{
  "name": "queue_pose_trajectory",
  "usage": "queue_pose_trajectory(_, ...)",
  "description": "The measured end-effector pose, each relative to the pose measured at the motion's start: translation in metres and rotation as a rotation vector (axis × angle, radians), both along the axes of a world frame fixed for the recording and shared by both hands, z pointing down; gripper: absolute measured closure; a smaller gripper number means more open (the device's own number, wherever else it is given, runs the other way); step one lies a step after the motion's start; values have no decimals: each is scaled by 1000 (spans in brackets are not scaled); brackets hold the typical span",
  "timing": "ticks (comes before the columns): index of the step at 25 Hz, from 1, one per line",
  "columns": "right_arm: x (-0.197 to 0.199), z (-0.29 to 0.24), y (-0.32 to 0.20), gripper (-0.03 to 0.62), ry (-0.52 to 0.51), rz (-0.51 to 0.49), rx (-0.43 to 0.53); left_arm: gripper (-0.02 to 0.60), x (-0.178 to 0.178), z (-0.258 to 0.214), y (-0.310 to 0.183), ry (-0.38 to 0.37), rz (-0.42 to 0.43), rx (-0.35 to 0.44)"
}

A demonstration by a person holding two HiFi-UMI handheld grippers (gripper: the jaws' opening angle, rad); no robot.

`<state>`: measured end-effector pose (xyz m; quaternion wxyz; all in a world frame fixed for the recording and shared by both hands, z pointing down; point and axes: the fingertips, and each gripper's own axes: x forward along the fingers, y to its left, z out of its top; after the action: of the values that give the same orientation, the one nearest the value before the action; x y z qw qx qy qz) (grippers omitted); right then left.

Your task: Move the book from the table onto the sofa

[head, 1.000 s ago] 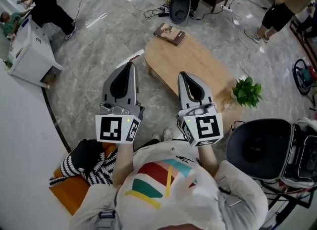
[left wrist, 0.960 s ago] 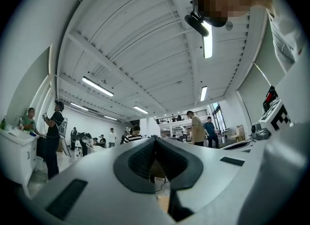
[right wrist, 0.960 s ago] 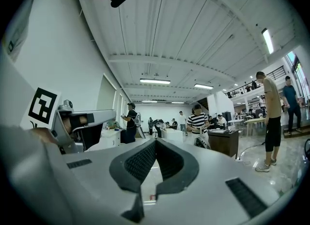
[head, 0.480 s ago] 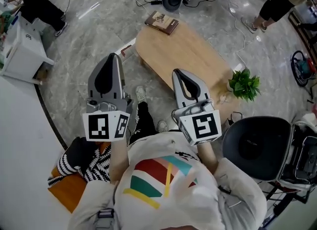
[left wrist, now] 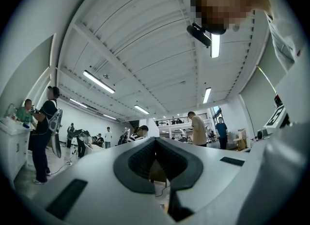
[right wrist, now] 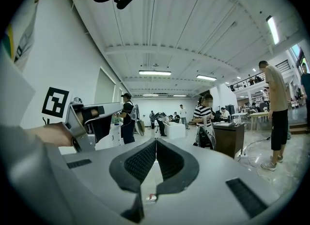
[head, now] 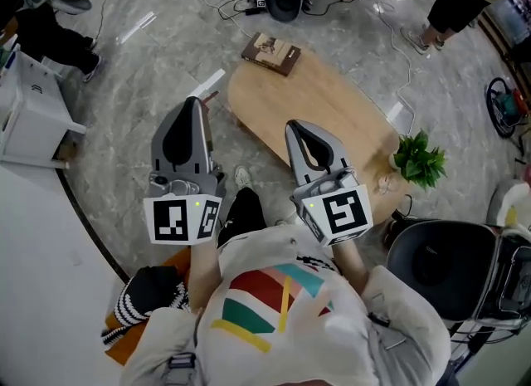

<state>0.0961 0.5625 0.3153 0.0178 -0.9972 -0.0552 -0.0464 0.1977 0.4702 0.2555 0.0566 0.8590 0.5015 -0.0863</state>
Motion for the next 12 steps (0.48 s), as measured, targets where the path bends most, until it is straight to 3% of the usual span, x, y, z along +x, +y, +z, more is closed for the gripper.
queue_pose_trajectory(12,166,-11,23,580,-22,50,-6,574,174,10,21,-64,81,-41)
